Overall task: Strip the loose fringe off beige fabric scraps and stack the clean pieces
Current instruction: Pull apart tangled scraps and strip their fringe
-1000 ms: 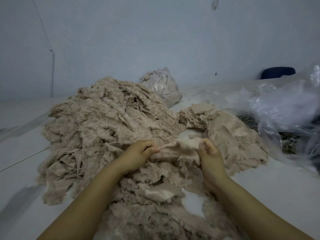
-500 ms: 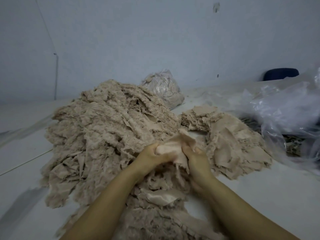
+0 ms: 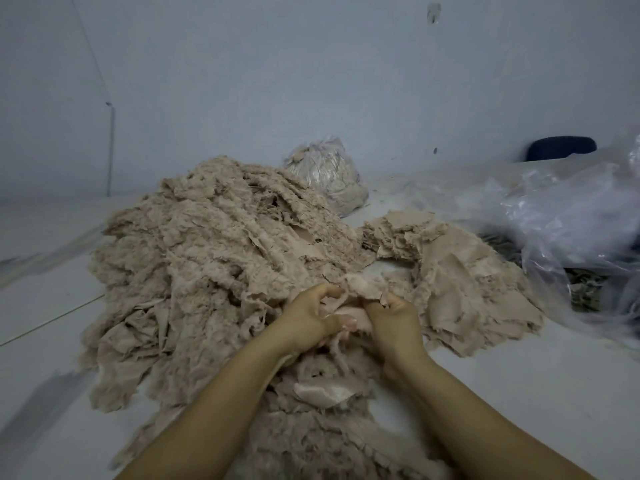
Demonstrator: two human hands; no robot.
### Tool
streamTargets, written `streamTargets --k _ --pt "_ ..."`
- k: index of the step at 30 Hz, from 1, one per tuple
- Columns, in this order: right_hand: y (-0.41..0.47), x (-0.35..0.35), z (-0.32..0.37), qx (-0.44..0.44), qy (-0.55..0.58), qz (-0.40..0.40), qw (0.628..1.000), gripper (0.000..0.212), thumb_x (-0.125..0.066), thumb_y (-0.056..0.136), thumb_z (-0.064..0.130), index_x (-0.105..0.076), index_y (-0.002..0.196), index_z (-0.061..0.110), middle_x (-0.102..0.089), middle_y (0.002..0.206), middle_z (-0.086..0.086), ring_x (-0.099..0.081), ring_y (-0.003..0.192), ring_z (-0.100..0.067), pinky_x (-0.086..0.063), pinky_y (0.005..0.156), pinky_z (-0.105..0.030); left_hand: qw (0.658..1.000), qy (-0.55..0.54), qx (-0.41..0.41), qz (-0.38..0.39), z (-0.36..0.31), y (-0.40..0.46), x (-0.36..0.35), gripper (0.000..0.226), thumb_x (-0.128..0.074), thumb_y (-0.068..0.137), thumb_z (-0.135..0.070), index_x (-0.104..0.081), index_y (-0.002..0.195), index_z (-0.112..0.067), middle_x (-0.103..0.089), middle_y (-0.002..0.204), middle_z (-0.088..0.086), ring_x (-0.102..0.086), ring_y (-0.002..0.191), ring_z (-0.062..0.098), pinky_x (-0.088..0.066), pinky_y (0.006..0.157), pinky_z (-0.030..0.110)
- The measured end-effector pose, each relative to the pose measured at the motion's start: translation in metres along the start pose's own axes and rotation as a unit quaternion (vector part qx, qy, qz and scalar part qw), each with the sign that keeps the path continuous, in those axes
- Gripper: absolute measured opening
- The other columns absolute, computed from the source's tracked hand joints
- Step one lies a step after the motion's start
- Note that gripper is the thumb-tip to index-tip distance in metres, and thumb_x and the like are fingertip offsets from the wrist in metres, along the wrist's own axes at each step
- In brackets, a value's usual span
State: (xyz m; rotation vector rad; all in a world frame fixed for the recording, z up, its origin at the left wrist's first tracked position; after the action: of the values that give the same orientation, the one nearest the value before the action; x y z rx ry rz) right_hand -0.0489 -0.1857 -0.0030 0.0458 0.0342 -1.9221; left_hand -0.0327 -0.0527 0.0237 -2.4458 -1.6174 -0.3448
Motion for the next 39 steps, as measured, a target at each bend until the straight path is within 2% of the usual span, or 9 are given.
streamTargets --k 5,10,14,17,22,26,29,31,39 --pt "0.015 0.045 -0.005 -0.018 0.016 -0.074 0.997 0.031 -0.061 0.093 0.023 -0.057 0.067 0.007 -0.055 0.053 -0.011 -0.046 0.045 -0.018 -0.035 0.046 -0.023 0.999 0.013 0.038 -0.005 0.006 -0.01 0.036 0.017 -0.062 0.088 -0.003 -0.054 0.101 -0.009 -0.061 0.067 0.005 -0.048 0.047 0.012 -0.041 0.043 0.019" --pt "0.02 0.051 -0.004 -0.026 0.003 -0.033 0.999 0.029 -0.065 0.09 0.026 -0.064 0.071 0.003 -0.065 0.061 -0.008 -0.059 0.053 -0.02 -0.044 0.058 -0.03 1.0 0.026 -0.008 -0.003 0.007 -0.007 0.043 0.002 -0.058 0.092 -0.012 -0.06 0.092 -0.012 -0.059 0.06 -0.003 -0.041 0.041 0.004 -0.035 0.042 0.013" --pt "0.015 0.044 0.002 0.002 -0.023 -0.016 1.0 0.031 -0.063 0.09 0.017 -0.049 0.064 0.009 -0.045 0.048 -0.005 -0.039 0.041 -0.013 -0.026 0.044 -0.022 0.997 0.078 -0.007 0.012 0.002 -0.002 0.026 0.06 -0.069 0.062 -0.059 -0.058 0.115 -0.031 -0.066 0.094 -0.015 -0.063 0.085 -0.001 -0.046 0.07 0.012" --pt "0.007 0.035 0.006 0.018 0.004 0.026 0.999 0.034 -0.062 0.091 0.015 -0.051 0.059 0.012 -0.049 0.042 0.006 -0.041 0.036 -0.004 -0.032 0.038 -0.016 0.996 0.07 0.019 0.044 0.003 0.002 0.007 0.104 -0.075 0.053 -0.064 -0.036 0.142 -0.026 -0.061 0.106 -0.02 -0.058 0.097 -0.007 -0.048 0.073 0.01" --pt "0.005 0.045 0.012 -0.022 0.05 0.061 0.997 0.034 -0.059 0.093 0.022 -0.054 0.061 0.011 -0.05 0.042 0.003 -0.044 0.033 -0.009 -0.033 0.036 -0.019 0.999 0.006 0.003 -0.05 0.006 0.011 -0.002 0.018 -0.07 0.082 -0.008 -0.066 0.099 -0.013 -0.06 0.073 0.002 -0.058 0.061 0.005 -0.043 0.05 0.011" --pt "0.02 0.071 0.007 -0.055 0.116 -0.015 0.992 0.025 -0.058 0.095 0.024 -0.066 0.08 0.005 -0.066 0.059 -0.008 -0.062 0.051 -0.023 -0.047 0.048 -0.026 0.993 -0.026 0.004 -0.116 0.002 0.007 0.026 0.015 -0.064 0.085 0.0 -0.065 0.081 -0.014 -0.062 0.07 0.006 -0.052 0.046 0.006 -0.044 0.043 0.017" --pt "0.035 0.093 0.011 0.028 -0.131 -0.116 0.984 0.033 -0.054 0.093 0.026 -0.06 0.119 0.007 -0.066 0.105 -0.019 -0.062 0.1 -0.038 -0.047 0.08 -0.04 0.993 0.029 -0.023 -0.111 -0.002 0.0 0.042 0.013 -0.065 0.086 -0.003 -0.066 0.084 -0.016 -0.065 0.07 -0.001 -0.055 0.055 0.007 -0.046 0.052 0.013" --pt "0.035 0.097 0.014 0.085 -0.35 -0.165 0.918 0.049 -0.054 0.088 0.018 -0.046 0.136 0.013 -0.047 0.132 -0.019 -0.041 0.123 -0.036 -0.035 0.099 -0.045 0.991 0.117 -0.048 -0.04 -0.004 -0.007 0.05 0.009 -0.066 0.086 -0.008 -0.068 0.088 -0.016 -0.067 0.072 -0.007 -0.06 0.065 0.005 -0.047 0.062 0.013" --pt "0.01 0.049 -0.018 0.234 -0.462 -0.02 0.856 0.041 -0.048 0.09 0.001 -0.057 0.128 0.013 -0.046 0.13 -0.01 -0.038 0.12 -0.027 -0.031 0.102 -0.036 0.895 0.42 -0.042 0.145 0.011 -0.033 0.055 0.035 -0.065 0.085 -0.026 -0.061 0.12 -0.032 -0.055 0.109 -0.029 -0.05 0.098 -0.02 -0.038 0.087 0.0"
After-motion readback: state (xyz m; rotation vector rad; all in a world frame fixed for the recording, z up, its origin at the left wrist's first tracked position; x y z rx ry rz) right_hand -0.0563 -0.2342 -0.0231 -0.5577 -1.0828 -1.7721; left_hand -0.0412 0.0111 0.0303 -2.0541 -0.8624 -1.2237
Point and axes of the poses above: each hand's wrist, its own y-axis towards the middle knuckle, its own x-axis out of the back of the hand, z = x × y, the point moved 2 cm from there along y, towards the middle knuckle
